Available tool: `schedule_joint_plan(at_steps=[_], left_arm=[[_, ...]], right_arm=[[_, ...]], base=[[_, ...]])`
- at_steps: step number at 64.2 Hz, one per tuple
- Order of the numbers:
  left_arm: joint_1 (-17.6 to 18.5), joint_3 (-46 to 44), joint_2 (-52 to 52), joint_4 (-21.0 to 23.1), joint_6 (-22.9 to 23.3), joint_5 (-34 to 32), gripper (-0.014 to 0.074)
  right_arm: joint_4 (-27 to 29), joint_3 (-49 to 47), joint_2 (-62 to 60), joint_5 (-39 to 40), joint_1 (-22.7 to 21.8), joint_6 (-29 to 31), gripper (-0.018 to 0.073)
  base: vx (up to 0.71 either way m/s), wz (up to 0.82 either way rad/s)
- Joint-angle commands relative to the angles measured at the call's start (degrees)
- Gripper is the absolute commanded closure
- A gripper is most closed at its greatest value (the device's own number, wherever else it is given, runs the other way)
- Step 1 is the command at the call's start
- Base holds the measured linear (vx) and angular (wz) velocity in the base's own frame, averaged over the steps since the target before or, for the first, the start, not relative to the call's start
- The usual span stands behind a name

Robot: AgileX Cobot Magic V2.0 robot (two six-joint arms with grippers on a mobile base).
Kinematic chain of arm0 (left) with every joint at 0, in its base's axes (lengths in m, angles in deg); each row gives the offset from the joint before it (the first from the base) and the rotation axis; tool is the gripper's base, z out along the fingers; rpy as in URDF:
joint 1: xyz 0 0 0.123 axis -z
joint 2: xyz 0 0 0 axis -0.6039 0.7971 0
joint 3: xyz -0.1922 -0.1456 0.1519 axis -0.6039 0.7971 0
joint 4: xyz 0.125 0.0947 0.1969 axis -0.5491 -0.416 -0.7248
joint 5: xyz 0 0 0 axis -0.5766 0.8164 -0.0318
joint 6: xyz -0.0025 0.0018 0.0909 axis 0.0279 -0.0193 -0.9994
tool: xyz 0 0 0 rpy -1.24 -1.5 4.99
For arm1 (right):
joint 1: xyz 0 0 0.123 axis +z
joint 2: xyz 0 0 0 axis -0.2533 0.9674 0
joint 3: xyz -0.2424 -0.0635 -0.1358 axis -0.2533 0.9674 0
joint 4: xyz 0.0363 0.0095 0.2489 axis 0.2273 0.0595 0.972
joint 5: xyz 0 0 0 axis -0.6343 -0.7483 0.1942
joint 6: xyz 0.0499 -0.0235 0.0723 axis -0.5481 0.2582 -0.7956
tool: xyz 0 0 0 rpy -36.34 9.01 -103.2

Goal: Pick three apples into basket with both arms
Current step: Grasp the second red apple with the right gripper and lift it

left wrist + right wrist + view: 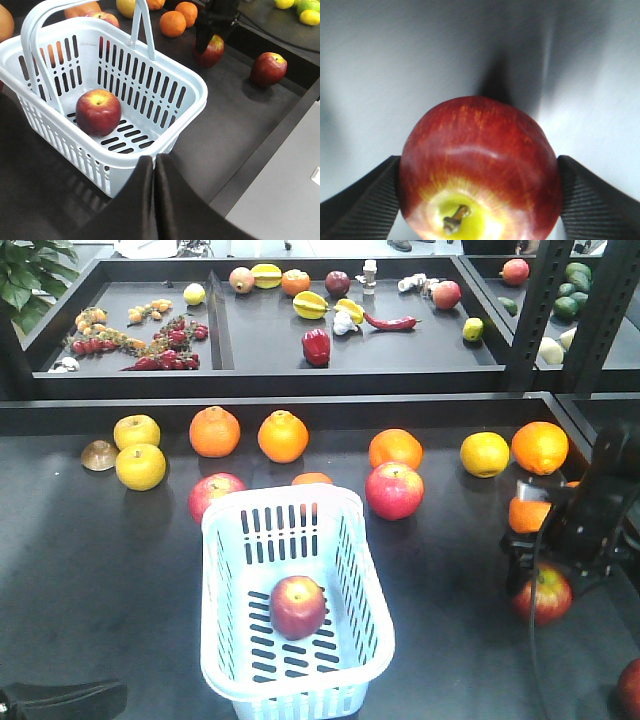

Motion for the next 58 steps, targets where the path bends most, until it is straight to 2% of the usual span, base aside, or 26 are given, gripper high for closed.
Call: schedule_joint_plan(at_steps=[1, 4, 16, 28, 32, 39, 44, 49, 58], left_arm=[[0.18, -1.39, 0.22, 2.66, 0.26, -1.66, 0.0602], [0.18, -1.39, 0.22, 2.66, 0.26, -1.66, 0.0602], [0.18, -1.39, 0.22, 2.66, 0.26, -1.66, 0.0602], [0.18, -1.39, 0.22, 2.66, 0.26, -1.66, 0.0602], [0.18, -1.39, 0.22, 2.66, 0.26, -1.66, 0.0602], [0.18, -1.39, 0.22, 2.66, 0.26, -1.66, 0.0602], [0.18, -1.39, 0.22, 2.66, 0.26, -1.66, 0.0602], [0.18, -1.39, 0.22, 2.66, 0.26, -1.66, 0.0602], [0.18, -1.39, 0.22, 2.66, 0.26, -1.66, 0.0602]], right_arm=[[2.79, -1.35, -7.76, -3.18, -0.22, 2.73, 0.0538], [4.29, -1.35, -9.62, -4.2, -0.22, 3.5, 0.0575], [12.24, -1.35, -17.16, -10.07, -0.22, 7.04, 0.0568], [22.97, 0.92, -23.84, -10.01, -0.09, 9.07, 0.0566], [24.55, 2.44, -25.46, -10.01, 0.85, 9.95, 0.0566], [24.86, 6.78, -28.59, -10.01, 4.81, 10.89, 0.0565], [25.73, 10.17, -30.33, -10.01, 9.17, 11.98, 0.0565], [28.6, 12.72, -31.65, -9.69, 14.76, 15.87, 0.0564], [34.31, 13.52, -32.25, -2.14, 24.07, 18.32, 0.0564]], base=[[0.0, 0.0], [0.0, 0.0], [0.0, 0.0], [0.0, 0.0], [0.0, 0.0], [0.0, 0.0], [0.0, 0.0], [0.0, 0.0], [0.0, 0.0]])
